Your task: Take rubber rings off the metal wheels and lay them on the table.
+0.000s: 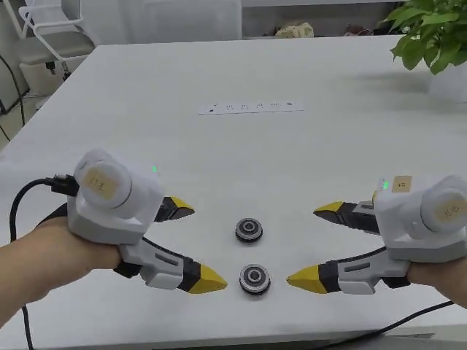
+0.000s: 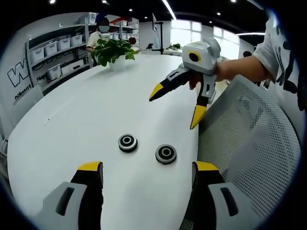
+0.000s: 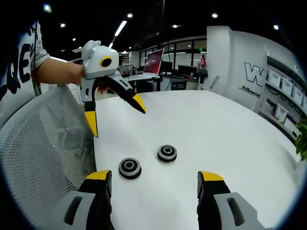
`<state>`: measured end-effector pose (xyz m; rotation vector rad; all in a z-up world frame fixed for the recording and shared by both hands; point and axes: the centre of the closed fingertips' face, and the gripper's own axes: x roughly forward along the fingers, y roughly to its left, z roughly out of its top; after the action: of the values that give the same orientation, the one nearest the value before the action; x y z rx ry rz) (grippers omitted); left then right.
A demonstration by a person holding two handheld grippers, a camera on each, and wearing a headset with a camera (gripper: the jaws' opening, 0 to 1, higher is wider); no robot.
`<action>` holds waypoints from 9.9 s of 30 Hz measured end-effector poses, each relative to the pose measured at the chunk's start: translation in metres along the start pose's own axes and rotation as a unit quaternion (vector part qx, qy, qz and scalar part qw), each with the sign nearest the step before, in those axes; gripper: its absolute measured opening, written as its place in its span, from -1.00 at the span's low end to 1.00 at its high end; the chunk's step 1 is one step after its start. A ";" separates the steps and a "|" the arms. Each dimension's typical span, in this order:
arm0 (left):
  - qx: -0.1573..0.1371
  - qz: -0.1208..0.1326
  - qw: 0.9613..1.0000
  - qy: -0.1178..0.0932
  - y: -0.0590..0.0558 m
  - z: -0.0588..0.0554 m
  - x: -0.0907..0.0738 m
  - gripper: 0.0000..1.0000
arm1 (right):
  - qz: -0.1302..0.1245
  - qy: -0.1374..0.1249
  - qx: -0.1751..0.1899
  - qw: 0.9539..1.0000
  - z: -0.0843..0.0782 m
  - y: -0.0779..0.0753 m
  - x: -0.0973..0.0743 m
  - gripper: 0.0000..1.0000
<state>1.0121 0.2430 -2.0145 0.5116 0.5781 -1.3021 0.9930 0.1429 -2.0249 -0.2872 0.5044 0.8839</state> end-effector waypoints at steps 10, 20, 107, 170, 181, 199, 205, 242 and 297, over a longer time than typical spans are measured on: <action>0.009 -0.023 1.000 0.009 -0.006 -0.002 0.016 0.36 | 0.022 0.008 -0.017 1.000 -0.006 0.009 0.015 0.32; 0.018 -0.047 0.999 0.016 -0.016 -0.002 0.029 0.19 | 0.043 0.014 -0.013 0.999 -0.012 0.016 0.025 0.23; 0.059 -0.061 0.996 0.007 -0.040 -0.007 0.068 -0.85 | 0.124 0.028 -0.007 0.992 -0.026 0.047 0.058 -0.49; 0.050 -0.046 0.998 0.010 -0.038 -0.006 0.070 -0.86 | 0.089 -0.012 0.207 0.974 -0.025 0.026 0.043 -1.00; 0.049 -0.045 0.998 0.010 -0.039 -0.006 0.071 -0.87 | 0.095 -0.021 0.228 0.969 -0.024 0.030 0.042 -1.00; 0.054 -0.044 0.997 0.013 -0.039 -0.006 0.071 -0.87 | 0.110 -0.031 0.231 0.966 -0.018 0.035 0.044 -1.00; 0.054 -0.045 0.997 0.014 -0.040 -0.006 0.070 -0.87 | 0.113 -0.030 0.227 0.967 -0.017 0.037 0.045 -1.00; 0.049 -0.045 0.998 0.004 -0.039 -0.004 0.072 -0.86 | 0.120 -0.051 0.242 0.961 -0.011 0.036 0.042 -1.00; -0.011 -0.017 0.998 -0.059 -0.029 0.013 -0.029 -0.03 | 0.139 -0.066 0.211 0.965 0.032 0.027 0.033 -1.00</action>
<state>0.9806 0.2506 -1.9869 0.4051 0.5042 -1.3479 0.9987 0.1949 -2.0167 0.2370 0.6024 1.0339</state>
